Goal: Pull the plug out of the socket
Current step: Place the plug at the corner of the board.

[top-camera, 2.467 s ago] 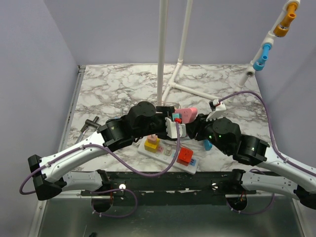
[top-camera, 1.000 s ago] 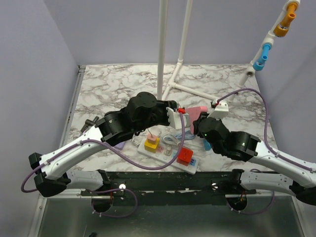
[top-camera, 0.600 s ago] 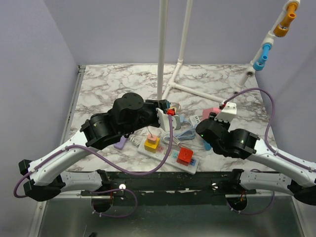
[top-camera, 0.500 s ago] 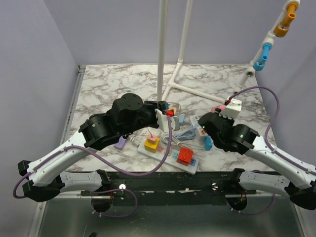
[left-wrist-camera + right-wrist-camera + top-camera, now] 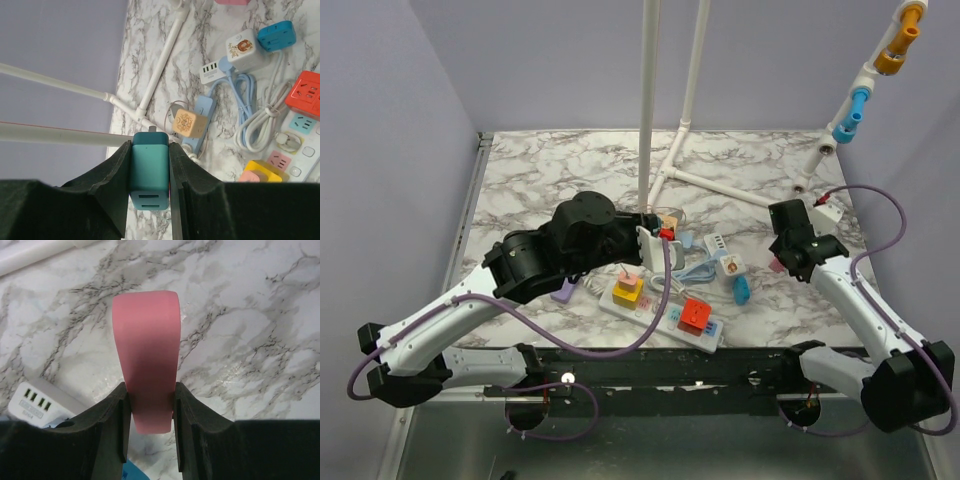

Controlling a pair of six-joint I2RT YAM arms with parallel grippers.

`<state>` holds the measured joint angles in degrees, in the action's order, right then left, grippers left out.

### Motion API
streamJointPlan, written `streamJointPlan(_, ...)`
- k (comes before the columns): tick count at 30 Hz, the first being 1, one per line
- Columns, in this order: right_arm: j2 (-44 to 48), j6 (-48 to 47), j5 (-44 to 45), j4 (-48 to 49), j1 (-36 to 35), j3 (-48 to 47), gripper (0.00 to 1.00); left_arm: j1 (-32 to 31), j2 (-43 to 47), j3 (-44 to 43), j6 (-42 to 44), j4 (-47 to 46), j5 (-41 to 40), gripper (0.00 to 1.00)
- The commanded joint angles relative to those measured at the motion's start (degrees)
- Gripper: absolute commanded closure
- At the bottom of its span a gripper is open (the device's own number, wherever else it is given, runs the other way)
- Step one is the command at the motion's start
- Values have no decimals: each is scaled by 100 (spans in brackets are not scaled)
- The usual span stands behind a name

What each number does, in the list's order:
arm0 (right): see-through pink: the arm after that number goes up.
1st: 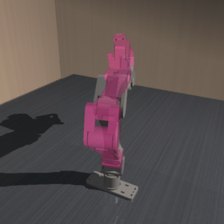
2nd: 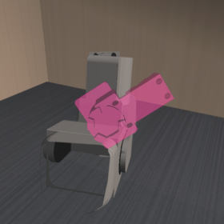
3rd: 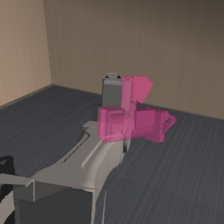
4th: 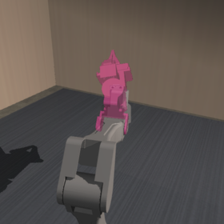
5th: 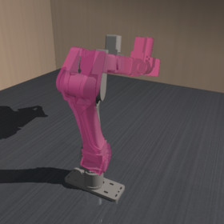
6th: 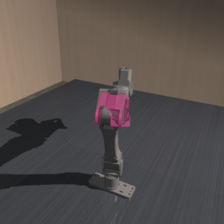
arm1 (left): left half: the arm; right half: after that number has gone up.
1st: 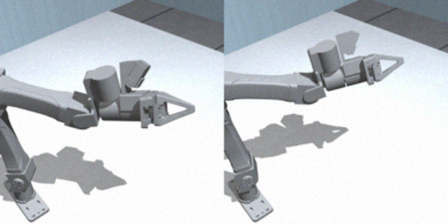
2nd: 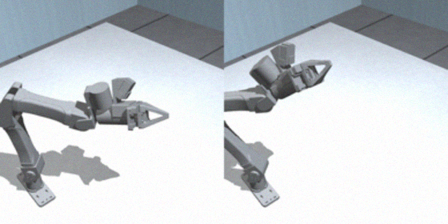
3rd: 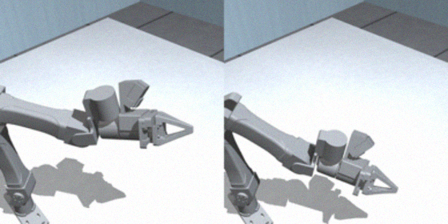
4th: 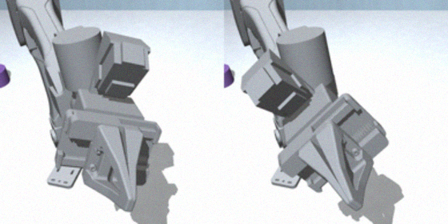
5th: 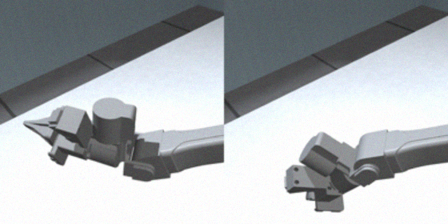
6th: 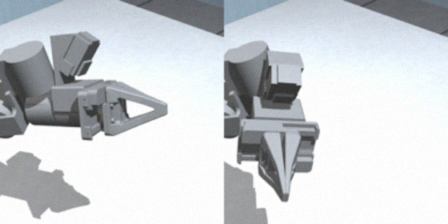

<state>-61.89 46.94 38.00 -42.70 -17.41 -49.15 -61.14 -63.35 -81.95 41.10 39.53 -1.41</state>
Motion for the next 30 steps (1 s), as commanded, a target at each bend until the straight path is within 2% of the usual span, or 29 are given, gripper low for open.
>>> streamJointPlan(1,-256,119,-881,714,571,465,99,-53,-255,-184,-50,-35,352,100)
streamJointPlan(6,-299,278,-1053,912,1026,810,88,-67,-441,-157,-109,-13,447,100)
streamJointPlan(8,-178,344,-1090,956,1121,924,72,-73,-554,-179,-159,-46,449,100)
streamJointPlan(11,83,423,-1182,935,1170,1031,34,-73,-811,-317,-237,-100,457,100)
streamJointPlan(13,228,431,-1228,864,1177,1047,23,-73,-1014,-442,-252,-133,516,100)
streamJointPlan(20,759,361,-1254,179,1178,541,9,-111,-2128,-1203,-467,-380,861,100)
streamJointPlan(25,1680,119,-1186,-609,1173,-478,6,-126,-3195,-2048,-675,-548,1269,100)
streamJointPlan(30,2705,-314,-1528,-576,1178,-1051,5,-108,-4472,-3140,-996,-446,1675,100)
